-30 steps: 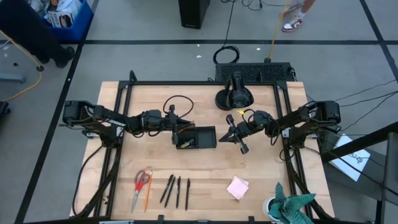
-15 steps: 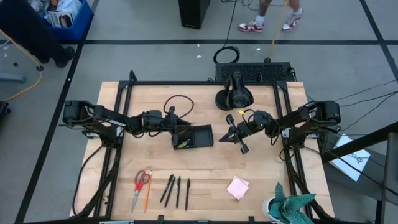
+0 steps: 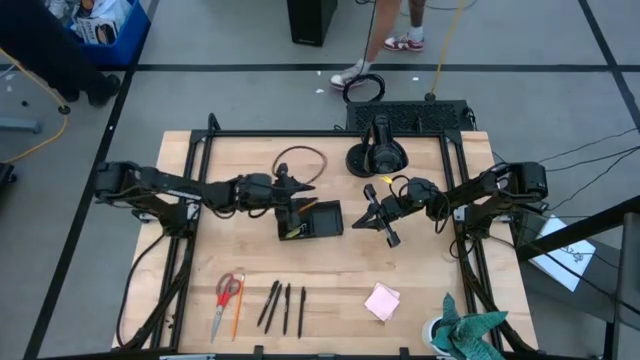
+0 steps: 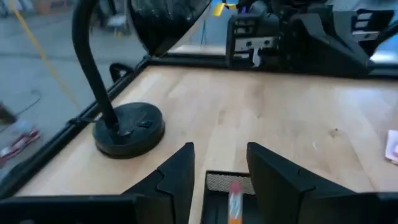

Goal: Pick and place office supplies into organizer
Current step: Put the orange pencil into the black desk organizer

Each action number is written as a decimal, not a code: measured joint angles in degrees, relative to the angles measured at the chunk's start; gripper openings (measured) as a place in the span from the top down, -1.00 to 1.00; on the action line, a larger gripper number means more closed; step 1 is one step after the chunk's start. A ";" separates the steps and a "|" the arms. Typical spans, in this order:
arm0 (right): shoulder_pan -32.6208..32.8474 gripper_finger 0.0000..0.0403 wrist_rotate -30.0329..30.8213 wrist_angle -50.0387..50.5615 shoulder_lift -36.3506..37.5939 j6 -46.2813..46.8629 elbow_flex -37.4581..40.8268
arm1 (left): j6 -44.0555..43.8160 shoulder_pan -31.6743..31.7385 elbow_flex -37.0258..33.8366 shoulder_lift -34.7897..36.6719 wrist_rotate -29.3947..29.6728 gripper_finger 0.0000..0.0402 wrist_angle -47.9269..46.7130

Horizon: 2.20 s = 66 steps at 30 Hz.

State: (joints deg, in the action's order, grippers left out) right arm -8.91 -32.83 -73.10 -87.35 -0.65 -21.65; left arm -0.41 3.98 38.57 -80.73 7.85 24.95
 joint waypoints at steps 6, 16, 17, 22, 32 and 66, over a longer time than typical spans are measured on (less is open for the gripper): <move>0.00 0.98 -0.04 0.02 0.00 1.50 0.00 | -17.47 -9.49 25.71 -0.97 8.94 0.29 -55.98; 0.00 0.98 -0.27 3.12 0.00 4.23 -0.02 | -75.05 -35.35 31.52 -7.22 -3.71 0.48 -80.04; 0.00 0.98 -0.27 3.23 0.00 4.31 -0.02 | -79.96 -37.68 31.29 -8.26 -3.68 0.49 -79.87; 0.00 0.98 -0.32 3.47 0.00 5.90 -0.02 | -99.08 -45.77 31.12 -15.32 -3.85 0.50 -77.36; 0.00 0.98 -0.29 -0.11 0.00 6.02 -0.02 | -110.52 -50.13 31.12 -25.92 -11.89 0.21 -71.82; 0.02 0.98 -0.25 -1.27 0.00 7.35 -0.02 | -112.36 -48.33 31.36 -31.17 -14.93 0.12 -76.95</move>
State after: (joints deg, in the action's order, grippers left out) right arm -8.88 -33.08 -74.37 -87.35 6.70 -21.67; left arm -112.77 -44.35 69.93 -111.90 -7.07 -52.00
